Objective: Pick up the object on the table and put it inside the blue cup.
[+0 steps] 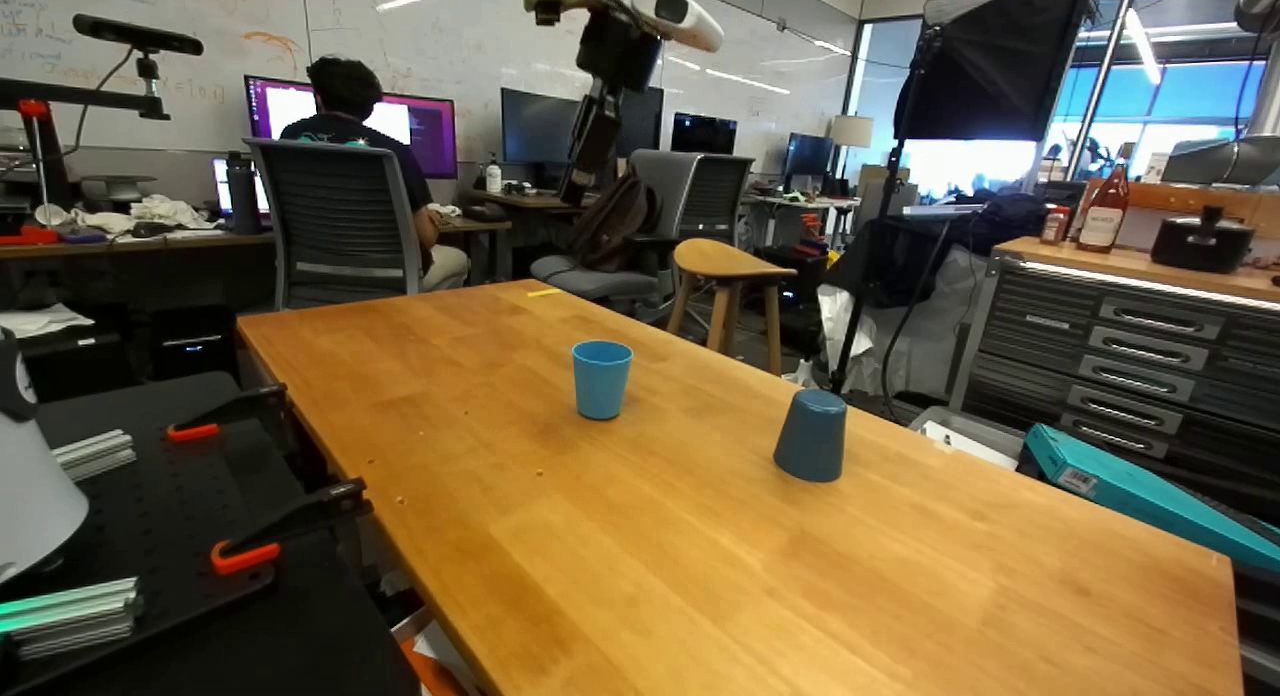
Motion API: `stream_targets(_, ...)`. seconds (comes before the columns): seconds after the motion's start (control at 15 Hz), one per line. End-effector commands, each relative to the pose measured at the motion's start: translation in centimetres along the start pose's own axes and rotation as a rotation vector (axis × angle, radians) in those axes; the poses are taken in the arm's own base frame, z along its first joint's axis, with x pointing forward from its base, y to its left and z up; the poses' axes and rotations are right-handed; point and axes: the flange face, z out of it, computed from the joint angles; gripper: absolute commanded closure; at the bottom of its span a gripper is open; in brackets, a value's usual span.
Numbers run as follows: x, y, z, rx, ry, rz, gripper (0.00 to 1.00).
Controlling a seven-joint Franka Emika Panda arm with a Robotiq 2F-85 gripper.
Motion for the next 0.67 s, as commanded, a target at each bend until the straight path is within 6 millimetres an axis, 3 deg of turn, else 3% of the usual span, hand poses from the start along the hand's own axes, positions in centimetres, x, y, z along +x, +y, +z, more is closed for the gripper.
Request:
stream_targets(0.0,-3.9,0.7,-3.7,-0.107,0.013,-0.141,0.28)
stream_targets(0.27,-5.6,0.8,-6.6,-0.194,0.140,-0.202,0.01)
stream_targets(0.4,-5.6,1.6,-7.2,-0.212,0.166,-0.185,0.00)
stream_targets(0.53,-5.1,4.4,-5.6,-0.237,0.126,-0.191,0.00)
stream_targets(0.6,-5.0,2.1,-6.5,-0.223,0.124,-0.172,0.00)
